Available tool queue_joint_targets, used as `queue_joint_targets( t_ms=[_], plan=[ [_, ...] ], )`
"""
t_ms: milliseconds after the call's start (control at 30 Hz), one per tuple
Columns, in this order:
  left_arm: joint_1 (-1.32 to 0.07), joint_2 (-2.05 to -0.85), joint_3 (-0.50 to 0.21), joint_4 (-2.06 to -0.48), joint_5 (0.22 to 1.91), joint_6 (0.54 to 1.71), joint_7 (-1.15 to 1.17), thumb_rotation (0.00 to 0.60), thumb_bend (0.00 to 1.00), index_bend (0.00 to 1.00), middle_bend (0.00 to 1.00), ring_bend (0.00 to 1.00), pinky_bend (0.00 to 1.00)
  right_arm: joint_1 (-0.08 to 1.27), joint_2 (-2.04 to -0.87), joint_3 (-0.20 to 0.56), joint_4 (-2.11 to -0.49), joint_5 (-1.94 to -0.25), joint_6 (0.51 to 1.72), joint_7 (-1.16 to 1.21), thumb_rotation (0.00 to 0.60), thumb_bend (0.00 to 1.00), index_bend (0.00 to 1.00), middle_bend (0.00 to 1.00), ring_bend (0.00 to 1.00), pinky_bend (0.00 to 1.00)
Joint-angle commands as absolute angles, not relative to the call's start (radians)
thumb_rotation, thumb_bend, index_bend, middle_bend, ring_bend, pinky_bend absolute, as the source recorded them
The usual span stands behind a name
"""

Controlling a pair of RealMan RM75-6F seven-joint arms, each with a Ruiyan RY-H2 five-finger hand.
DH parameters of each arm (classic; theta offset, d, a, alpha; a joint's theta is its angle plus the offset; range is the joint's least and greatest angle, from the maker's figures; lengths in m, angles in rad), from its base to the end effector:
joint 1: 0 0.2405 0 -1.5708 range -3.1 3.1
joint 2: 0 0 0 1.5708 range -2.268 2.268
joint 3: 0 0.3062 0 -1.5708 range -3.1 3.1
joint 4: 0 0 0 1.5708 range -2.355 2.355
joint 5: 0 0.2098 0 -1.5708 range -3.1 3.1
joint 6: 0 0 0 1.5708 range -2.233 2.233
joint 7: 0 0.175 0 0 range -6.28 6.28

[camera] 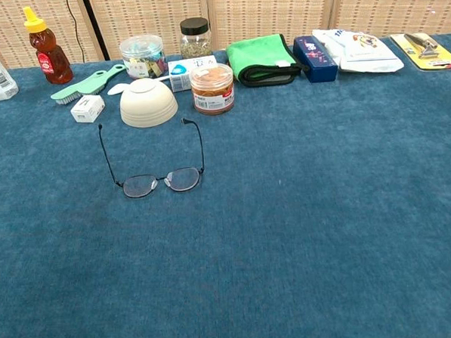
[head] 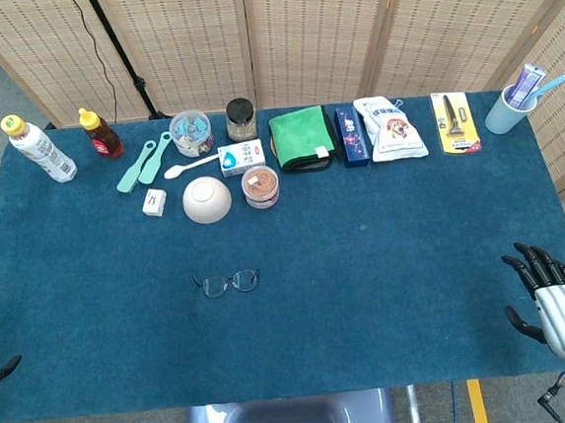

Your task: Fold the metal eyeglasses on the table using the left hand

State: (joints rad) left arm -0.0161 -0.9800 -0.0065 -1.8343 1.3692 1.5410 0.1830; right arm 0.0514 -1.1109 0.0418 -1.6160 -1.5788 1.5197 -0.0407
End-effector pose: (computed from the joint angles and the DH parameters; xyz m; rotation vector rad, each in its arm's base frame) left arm -0.3531 0.1785 0.2196 -1.2750 -0.9190 -0.7032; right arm -0.3480 -0.2019 0.1824 1.4324 -0.8377 0.9061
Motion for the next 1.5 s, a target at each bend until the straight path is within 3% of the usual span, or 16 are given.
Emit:
queue_joint_targets(
  t_ms=[33, 333, 700, 1167, 1500],
  plan=[
    [-0.020, -0.985, -0.008, -1.833, 1.369, 1.531, 0.187, 0.491, 0.05, 0.05, 0.00, 0.00, 0.00, 0.050, -1.109, 0.041, -1.617, -1.574, 1.518, -0.041, 0.600, 0.31, 0.19, 0.09, 0.10, 0.19],
    [-0.047, -0.973, -0.016, -1.836, 1.383, 1.484, 0.179, 0.489, 0.05, 0.02, 0.00, 0.00, 0.00, 0.039, -1.101, 0.039, -1.616, -1.570, 1.533, -0.035, 0.600, 0.31, 0.19, 0.09, 0.10, 0.19],
    [-0.158, -0.960, -0.043, -1.820, 1.387, 1.308, 0.109, 0.486, 0.05, 0.00, 0.00, 0.00, 0.00, 0.017, -1.092, 0.034, -1.620, -1.565, 1.559, -0.035, 0.600, 0.31, 0.19, 0.09, 0.10, 0.19],
    [-0.393, -1.033, -0.076, -1.719, 1.487, 1.000, -0.188, 0.483, 0.05, 0.00, 0.00, 0.00, 0.00, -0.007, -1.076, 0.032, -1.641, -1.561, 1.586, -0.051, 0.600, 0.31, 0.20, 0.09, 0.10, 0.19],
    [-0.534, -1.146, -0.057, -1.599, 1.594, 0.884, -0.453, 0.483, 0.05, 0.00, 0.00, 0.00, 0.00, -0.023, -1.068, 0.032, -1.650, -1.557, 1.602, -0.059, 0.600, 0.31, 0.20, 0.09, 0.10, 0.19]
  ],
)
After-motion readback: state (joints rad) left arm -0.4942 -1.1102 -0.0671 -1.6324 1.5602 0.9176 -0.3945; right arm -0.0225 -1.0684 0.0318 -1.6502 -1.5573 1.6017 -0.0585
